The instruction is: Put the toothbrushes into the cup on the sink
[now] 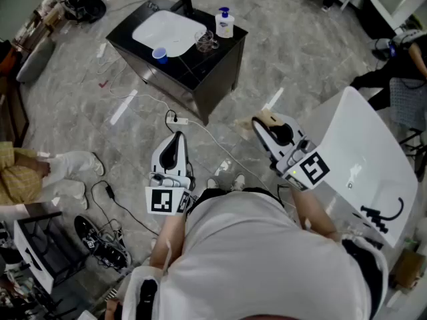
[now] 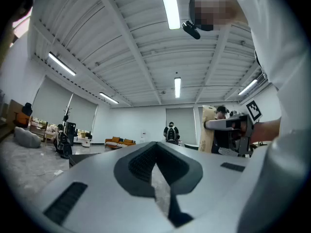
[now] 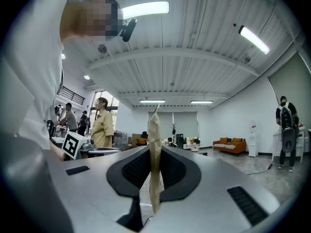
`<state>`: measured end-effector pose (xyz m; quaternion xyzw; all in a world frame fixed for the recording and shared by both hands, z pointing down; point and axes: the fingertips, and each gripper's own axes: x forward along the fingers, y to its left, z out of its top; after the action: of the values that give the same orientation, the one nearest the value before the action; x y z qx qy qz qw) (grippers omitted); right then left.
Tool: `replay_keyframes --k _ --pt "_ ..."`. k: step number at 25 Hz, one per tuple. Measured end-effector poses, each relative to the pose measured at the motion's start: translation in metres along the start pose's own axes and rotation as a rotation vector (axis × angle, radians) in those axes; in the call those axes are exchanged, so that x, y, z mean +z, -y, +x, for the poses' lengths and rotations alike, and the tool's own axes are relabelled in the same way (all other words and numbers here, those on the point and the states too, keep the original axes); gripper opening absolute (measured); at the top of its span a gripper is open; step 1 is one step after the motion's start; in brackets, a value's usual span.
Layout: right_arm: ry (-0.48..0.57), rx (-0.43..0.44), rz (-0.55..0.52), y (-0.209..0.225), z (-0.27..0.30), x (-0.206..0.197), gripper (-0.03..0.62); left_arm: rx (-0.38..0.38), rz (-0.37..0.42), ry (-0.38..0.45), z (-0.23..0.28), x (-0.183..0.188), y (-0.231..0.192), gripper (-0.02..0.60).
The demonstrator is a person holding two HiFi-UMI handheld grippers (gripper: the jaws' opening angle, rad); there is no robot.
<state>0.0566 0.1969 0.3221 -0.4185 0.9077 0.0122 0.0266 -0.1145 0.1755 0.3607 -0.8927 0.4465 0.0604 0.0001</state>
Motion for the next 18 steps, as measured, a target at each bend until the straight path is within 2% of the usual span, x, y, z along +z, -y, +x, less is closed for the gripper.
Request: replay_keyframes --k 11,18 --pt "0.001 0.016 0.027 0.016 -0.001 -0.007 0.055 0.013 0.000 -0.006 0.014 -0.006 0.007 0.003" --pt "0.034 0.044 -0.005 0.015 -0.002 -0.002 0.056 0.038 0.009 -0.009 0.012 -0.009 0.009 0.003"
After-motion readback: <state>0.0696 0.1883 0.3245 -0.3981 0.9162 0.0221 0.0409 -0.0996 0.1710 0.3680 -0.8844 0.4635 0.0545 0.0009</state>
